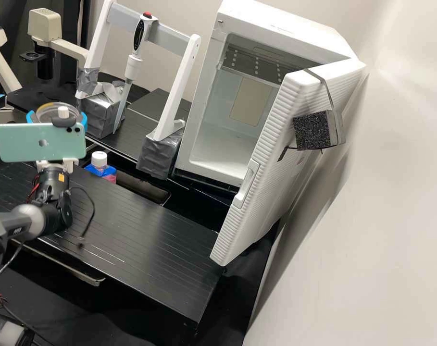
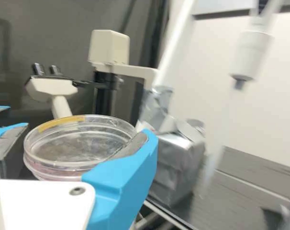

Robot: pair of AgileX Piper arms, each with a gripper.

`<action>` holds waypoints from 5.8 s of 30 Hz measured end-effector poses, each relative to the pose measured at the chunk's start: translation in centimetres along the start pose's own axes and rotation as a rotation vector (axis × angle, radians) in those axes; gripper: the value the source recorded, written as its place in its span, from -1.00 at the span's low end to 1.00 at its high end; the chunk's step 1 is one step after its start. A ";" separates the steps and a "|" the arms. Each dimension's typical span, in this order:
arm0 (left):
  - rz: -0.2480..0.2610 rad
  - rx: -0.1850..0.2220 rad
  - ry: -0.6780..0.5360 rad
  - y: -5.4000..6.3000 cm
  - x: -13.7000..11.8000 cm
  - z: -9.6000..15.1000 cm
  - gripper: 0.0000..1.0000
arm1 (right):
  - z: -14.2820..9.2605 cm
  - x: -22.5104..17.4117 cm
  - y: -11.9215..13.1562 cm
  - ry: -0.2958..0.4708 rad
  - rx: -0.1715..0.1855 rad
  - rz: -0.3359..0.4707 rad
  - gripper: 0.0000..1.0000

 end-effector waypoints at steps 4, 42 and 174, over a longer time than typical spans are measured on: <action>0.000 0.000 0.000 0.0 0.0 0.0 1.00 | -1.0 3.0 0.0 0.021 -0.005 -0.021 -1.00; 0.000 0.000 0.000 0.0 0.0 0.0 1.00 | 2.1 19.1 -3.6 0.117 -0.029 -0.266 -1.00; 0.000 0.000 0.000 0.0 0.0 0.0 1.00 | -1.9 6.1 -3.8 0.079 -0.112 0.014 1.00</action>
